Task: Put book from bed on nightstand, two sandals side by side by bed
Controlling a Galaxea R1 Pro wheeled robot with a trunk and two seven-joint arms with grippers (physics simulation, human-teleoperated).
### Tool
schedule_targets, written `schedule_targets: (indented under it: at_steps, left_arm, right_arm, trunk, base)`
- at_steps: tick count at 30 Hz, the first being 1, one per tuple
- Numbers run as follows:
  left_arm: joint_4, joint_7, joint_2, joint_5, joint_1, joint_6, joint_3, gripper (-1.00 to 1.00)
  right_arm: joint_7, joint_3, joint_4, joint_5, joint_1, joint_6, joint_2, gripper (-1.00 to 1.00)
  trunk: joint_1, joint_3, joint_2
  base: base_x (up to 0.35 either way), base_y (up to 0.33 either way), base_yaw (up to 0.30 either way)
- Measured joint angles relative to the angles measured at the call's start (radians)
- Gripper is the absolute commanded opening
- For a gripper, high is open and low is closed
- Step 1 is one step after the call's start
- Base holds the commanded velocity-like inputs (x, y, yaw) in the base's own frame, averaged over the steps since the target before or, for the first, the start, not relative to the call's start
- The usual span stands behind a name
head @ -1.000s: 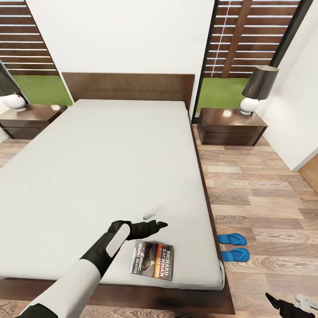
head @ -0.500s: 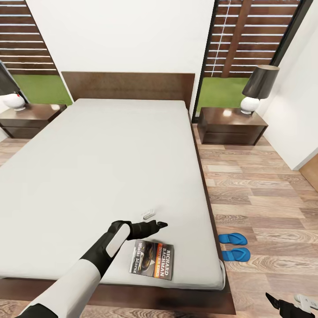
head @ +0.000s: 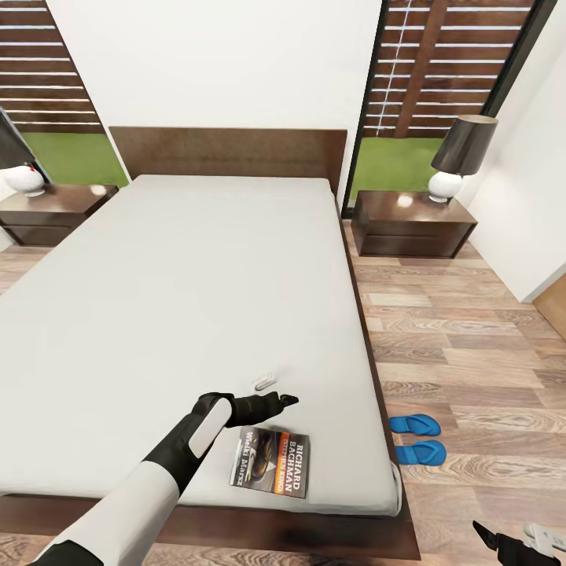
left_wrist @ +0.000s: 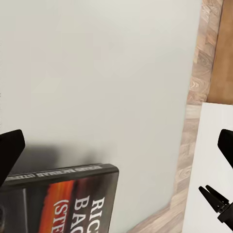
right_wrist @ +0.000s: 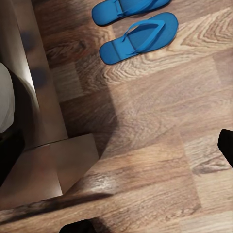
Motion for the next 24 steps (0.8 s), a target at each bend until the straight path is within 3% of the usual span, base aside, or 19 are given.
schedule_targets:
  at_steps: [24]
  left_arm:
    - [0.000,0.000,0.000,0.000,0.000,0.000,0.000,1.00]
  right_arm:
    - [0.000,0.000,0.000,0.000,0.000,0.000,0.000,1.00]
  trunk:
    - [0.027,-0.022,-0.049]
  base:
    - [0.000,0.000,0.000]
